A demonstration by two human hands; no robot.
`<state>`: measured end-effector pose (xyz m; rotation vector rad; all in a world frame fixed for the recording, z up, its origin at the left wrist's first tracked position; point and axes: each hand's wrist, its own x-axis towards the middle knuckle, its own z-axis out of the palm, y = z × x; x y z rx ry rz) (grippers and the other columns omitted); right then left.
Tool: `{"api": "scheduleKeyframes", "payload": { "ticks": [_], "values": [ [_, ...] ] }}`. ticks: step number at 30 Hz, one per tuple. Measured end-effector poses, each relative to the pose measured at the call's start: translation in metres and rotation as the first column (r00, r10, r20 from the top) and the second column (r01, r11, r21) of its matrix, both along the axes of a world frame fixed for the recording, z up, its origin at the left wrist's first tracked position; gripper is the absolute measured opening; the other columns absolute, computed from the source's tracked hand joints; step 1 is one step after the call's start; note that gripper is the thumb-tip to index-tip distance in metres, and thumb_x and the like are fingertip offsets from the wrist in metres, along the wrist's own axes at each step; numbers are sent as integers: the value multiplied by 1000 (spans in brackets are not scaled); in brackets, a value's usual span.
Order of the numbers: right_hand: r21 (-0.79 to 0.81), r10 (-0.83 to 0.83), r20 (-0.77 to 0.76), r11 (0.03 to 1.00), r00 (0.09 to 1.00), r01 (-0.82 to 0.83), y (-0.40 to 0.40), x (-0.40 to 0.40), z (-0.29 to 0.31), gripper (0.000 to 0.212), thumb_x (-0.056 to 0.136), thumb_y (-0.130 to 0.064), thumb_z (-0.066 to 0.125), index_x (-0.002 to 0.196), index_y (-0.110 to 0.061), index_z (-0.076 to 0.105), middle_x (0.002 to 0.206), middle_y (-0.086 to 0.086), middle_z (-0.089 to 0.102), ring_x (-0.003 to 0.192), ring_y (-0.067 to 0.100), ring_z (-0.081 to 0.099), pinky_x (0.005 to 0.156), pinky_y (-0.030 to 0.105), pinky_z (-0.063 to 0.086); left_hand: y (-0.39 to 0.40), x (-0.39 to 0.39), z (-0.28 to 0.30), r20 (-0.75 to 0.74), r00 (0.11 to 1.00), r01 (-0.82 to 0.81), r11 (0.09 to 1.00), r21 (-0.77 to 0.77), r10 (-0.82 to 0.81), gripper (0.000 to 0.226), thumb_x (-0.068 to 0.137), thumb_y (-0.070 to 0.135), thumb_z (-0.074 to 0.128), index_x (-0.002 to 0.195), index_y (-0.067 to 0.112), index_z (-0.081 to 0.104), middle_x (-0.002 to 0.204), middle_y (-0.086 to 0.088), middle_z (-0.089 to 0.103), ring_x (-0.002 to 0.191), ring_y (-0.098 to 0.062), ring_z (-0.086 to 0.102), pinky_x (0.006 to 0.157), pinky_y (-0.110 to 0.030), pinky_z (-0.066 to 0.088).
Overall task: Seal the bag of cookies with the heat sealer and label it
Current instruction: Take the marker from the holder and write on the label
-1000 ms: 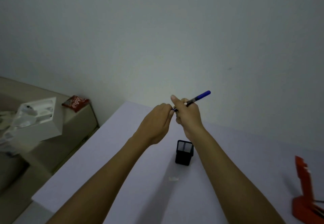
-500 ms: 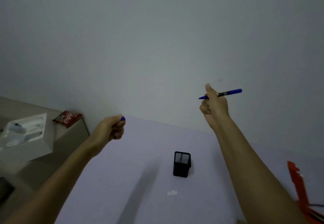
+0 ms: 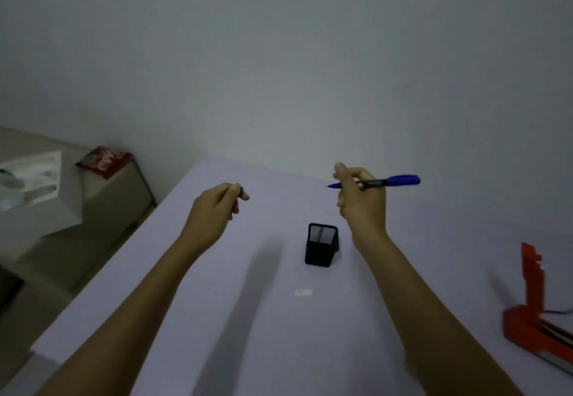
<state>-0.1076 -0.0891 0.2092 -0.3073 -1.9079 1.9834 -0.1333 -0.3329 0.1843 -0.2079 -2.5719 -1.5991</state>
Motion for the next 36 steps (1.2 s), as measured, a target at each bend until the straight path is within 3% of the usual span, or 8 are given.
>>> {"api": "scheduleKeyframes", "payload": {
  "ticks": [5, 8, 11, 13, 19, 29, 33, 36],
  "values": [
    [383, 124, 144, 908, 982, -171, 6, 45, -157, 24, 95, -29, 57, 88, -9, 69, 75, 0, 70, 69, 6, 67, 68, 28, 55, 21, 10, -116, 148, 986, -68, 993, -101, 82, 17, 96, 28, 52, 96, 17, 65, 77, 1, 67, 69, -13, 61, 66, -28, 49],
    [531, 270, 334, 738, 903, -417, 4, 69, -240, 64, 95, -58, 34, 90, -3, 67, 87, 11, 72, 80, 13, 68, 84, 30, 53, 32, 15, -180, 197, 976, -43, 967, -250, 95, 19, 94, 32, 53, 100, 17, 64, 81, 1, 66, 71, -16, 61, 63, -28, 48],
    [787, 297, 335, 433, 894, -439, 3, 73, -293, 60, 101, -47, 21, 93, -4, 62, 122, 23, 64, 119, 31, 58, 111, 30, 21, 39, 14, -222, 190, 978, -2, 917, -399, 85, 22, 94, 34, 53, 101, 15, 63, 85, -2, 66, 76, -19, 60, 65, -28, 45],
    [848, 288, 334, 324, 897, -420, 2, 69, -309, 55, 103, -41, 17, 88, -8, 57, 128, 21, 61, 125, 30, 54, 116, 37, 23, 42, 12, -241, 172, 981, 2, 879, -478, 92, 22, 94, 31, 53, 102, 13, 62, 90, -6, 66, 81, -23, 60, 68, -31, 44],
    [903, 252, 228, 306, 940, -301, 0, 74, -335, 43, 104, -33, 27, 85, -7, 56, 132, 19, 58, 131, 28, 48, 115, 45, 28, 44, 6, -267, 37, 999, 2, 812, -584, 24, 21, 95, 26, 52, 101, 7, 57, 87, -13, 64, 74, -31, 60, 66, -42, 49],
    [896, 273, 255, 294, 928, -333, 4, 76, -341, 16, 99, -23, 46, 94, -10, 55, 138, 17, 53, 136, 28, 42, 117, 45, 27, 54, 10, -271, -10, 1000, -8, 817, -576, 3, 25, 91, 17, 55, 114, 7, 55, 98, -14, 60, 81, -30, 58, 70, -43, 50],
    [890, 268, 271, 297, 924, -347, 3, 76, -337, 21, 99, -25, 44, 94, -9, 58, 137, 17, 54, 136, 28, 42, 117, 44, 26, 76, 23, -268, 15, 966, 223, 805, -549, -257, 30, 90, 19, 58, 118, 9, 57, 103, -12, 55, 88, -26, 55, 73, -40, 50],
    [889, 285, 273, 291, 919, -354, 3, 79, -337, 20, 97, -23, 47, 100, -7, 59, 136, 19, 54, 136, 29, 42, 115, 49, 30, 91, 30, -274, 96, 948, 306, 786, -538, -303, 37, 88, 30, 62, 121, 12, 56, 110, -10, 55, 95, -22, 56, 81, -39, 50]
  ]
}}
